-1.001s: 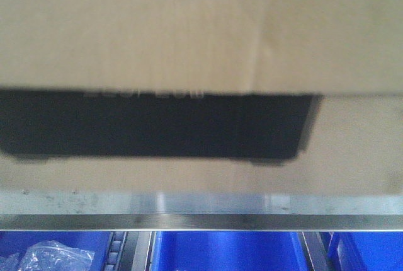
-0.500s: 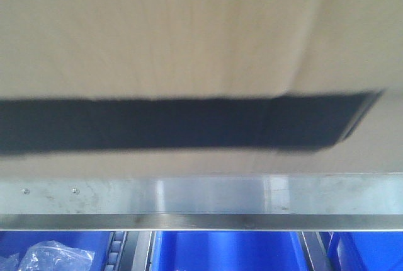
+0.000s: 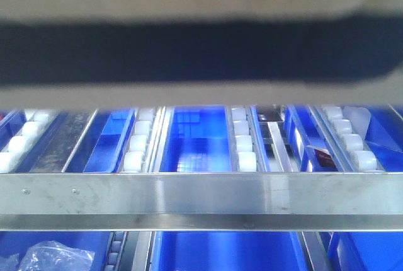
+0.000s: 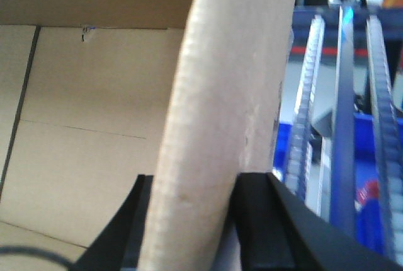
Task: Grab box from left shelf to table start
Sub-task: 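Lift the box with both grippers and pull it off the shelf, then hold the box with both grippers while turning away from the shelf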
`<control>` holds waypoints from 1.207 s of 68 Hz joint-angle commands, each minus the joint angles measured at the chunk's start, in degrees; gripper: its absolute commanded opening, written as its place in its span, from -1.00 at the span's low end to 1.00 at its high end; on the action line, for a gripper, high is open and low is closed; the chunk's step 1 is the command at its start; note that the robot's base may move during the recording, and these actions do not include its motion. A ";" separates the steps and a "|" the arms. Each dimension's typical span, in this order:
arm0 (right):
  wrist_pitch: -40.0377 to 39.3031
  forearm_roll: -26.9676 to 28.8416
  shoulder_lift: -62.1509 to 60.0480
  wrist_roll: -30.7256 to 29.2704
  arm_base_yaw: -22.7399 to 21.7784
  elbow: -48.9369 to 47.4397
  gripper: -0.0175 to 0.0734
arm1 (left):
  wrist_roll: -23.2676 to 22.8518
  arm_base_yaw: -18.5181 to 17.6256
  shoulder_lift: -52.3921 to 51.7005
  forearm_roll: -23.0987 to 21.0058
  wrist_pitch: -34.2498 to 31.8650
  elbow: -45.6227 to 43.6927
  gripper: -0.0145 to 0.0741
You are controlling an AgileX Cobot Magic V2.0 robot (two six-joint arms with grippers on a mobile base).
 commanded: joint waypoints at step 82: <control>-8.23 2.58 -2.20 -0.24 -0.20 -1.72 -0.49 | -0.59 -0.10 -3.55 -2.23 -10.84 -1.80 -0.90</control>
